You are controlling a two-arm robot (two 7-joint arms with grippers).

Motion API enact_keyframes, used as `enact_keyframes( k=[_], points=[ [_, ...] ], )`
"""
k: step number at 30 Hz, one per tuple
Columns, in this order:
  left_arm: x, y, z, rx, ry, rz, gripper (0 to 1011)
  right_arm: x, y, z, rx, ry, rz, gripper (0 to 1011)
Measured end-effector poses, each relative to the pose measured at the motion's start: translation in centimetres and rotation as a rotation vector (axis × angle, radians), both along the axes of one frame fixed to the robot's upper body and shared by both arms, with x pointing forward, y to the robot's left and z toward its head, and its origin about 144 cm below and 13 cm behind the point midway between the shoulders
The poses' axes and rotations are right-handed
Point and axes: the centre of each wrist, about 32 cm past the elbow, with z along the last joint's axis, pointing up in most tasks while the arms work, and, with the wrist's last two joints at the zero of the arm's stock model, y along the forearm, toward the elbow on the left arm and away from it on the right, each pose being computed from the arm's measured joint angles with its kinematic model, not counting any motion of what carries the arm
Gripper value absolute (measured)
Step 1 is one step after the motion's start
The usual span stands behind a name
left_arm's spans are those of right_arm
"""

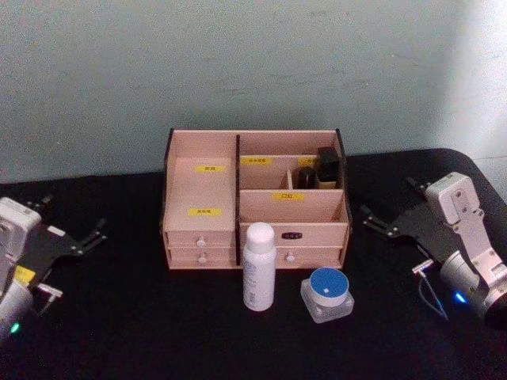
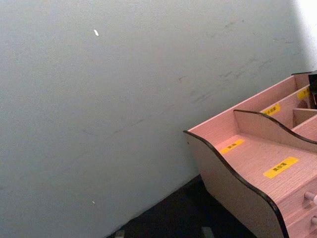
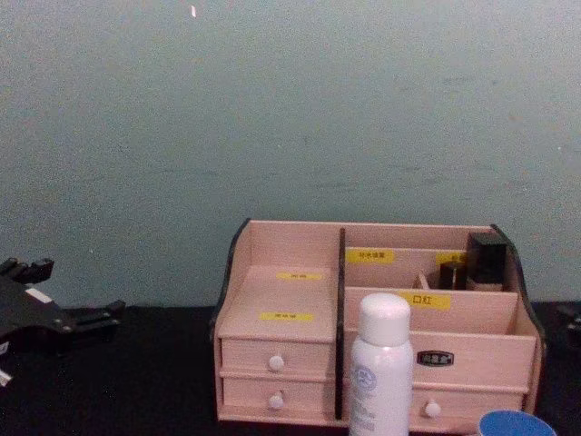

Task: Pick up the facial cleanser and watermelon frost from the table and place them into the tiered storage box.

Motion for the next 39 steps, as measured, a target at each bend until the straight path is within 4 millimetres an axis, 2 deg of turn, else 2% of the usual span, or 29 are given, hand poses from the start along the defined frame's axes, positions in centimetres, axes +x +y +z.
enact_keyframes(
  k=[39],
  points=[
    [0.0, 0.0, 0.0, 0.0, 0.0, 0.0, 1001, 0.0, 0.0, 0.0, 0.0, 0.0, 0.0, 1003]
  ],
)
